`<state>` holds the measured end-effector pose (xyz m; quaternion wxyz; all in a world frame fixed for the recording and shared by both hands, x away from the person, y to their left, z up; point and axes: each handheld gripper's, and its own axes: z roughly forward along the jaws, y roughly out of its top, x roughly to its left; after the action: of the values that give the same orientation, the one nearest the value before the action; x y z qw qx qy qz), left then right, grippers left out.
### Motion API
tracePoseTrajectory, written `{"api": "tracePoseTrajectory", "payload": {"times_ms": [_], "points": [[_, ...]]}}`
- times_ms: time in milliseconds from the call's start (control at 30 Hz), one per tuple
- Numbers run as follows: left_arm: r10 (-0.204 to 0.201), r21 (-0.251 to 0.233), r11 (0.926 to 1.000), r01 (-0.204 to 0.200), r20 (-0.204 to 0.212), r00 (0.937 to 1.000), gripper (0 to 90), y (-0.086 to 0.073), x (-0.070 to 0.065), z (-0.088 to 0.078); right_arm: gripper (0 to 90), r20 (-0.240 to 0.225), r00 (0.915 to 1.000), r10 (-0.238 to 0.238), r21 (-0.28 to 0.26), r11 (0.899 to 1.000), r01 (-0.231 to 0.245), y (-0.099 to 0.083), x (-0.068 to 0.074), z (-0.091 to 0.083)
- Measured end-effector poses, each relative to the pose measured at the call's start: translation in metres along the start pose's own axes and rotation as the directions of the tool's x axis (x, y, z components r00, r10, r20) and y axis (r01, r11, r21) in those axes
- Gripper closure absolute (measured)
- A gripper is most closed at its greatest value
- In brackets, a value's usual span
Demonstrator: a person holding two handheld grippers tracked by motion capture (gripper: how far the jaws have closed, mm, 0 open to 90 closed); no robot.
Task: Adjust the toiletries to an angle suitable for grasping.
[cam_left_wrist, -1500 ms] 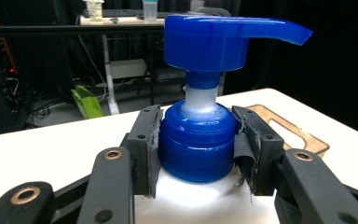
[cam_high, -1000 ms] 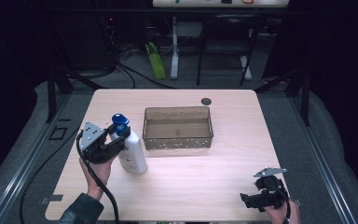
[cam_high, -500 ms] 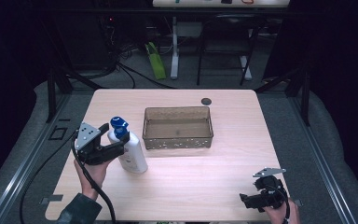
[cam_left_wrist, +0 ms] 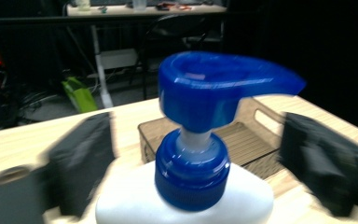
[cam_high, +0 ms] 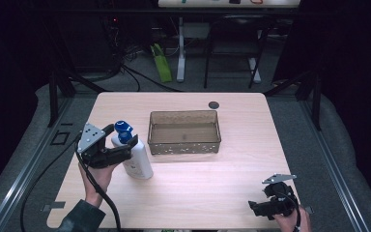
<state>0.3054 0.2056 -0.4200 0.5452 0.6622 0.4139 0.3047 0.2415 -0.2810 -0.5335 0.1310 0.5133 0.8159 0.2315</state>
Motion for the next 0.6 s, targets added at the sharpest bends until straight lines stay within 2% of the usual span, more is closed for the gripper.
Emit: {"api": "tracePoseTrajectory", "payload": {"times_ms": [33,67,100,167,300,467,600], "points": [[0.004,-0.024,0.9997,-0.004,-0.005,1.0,20.7,0.0014,-0.0006,-0.0027,7.3,-0.001,1.0,-0.003,0.001,1.0,0.003,0.0,-0.0002,0.0004],[0.008,-0.028,0.9996,-0.008,-0.002,1.0,26.1,0.0027,-0.001,-0.0036,7.3,-0.002,1.0,-0.003,0.003,1.0,0.003,0.0001,0.0,0.0007],[0.019,-0.031,0.9993,-0.019,-0.019,0.9996,31.9,0.0039,-0.0023,-0.0044,7.5,-0.001,1.0,-0.006,0.003,1.0,0.006,0.0002,0.0001,0.001],[0.005,-0.029,0.9996,-0.004,0.005,1.0,34.8,0.0032,-0.0018,-0.0032,7.5,-0.003,0.9999,-0.011,0.006,1.0,0.011,0.0002,0.0002,0.0014],[0.011,-0.03,0.9995,-0.011,0.003,0.9999,42.2,0.0035,-0.0018,-0.0012,7.7,-0.001,0.9999,-0.013,0.004,1.0,0.013,0.001,0.0008,0.0013],[0.002,-0.036,0.9994,-0.002,-0.002,1.0,56.7,0.0032,-0.0001,-0.0003,7.9,0.001,0.9999,-0.015,0.007,1.0,0.015,0.0006,0.0007,0.0013],[0.001,-0.038,0.9993,-0.001,-0.002,1.0,58.4,0.003,-0.0002,-0.0004,8.0,0.0,1.0,-0.009,0.007,1.0,0.009,0.0001,0.0002,0.0008]]}}
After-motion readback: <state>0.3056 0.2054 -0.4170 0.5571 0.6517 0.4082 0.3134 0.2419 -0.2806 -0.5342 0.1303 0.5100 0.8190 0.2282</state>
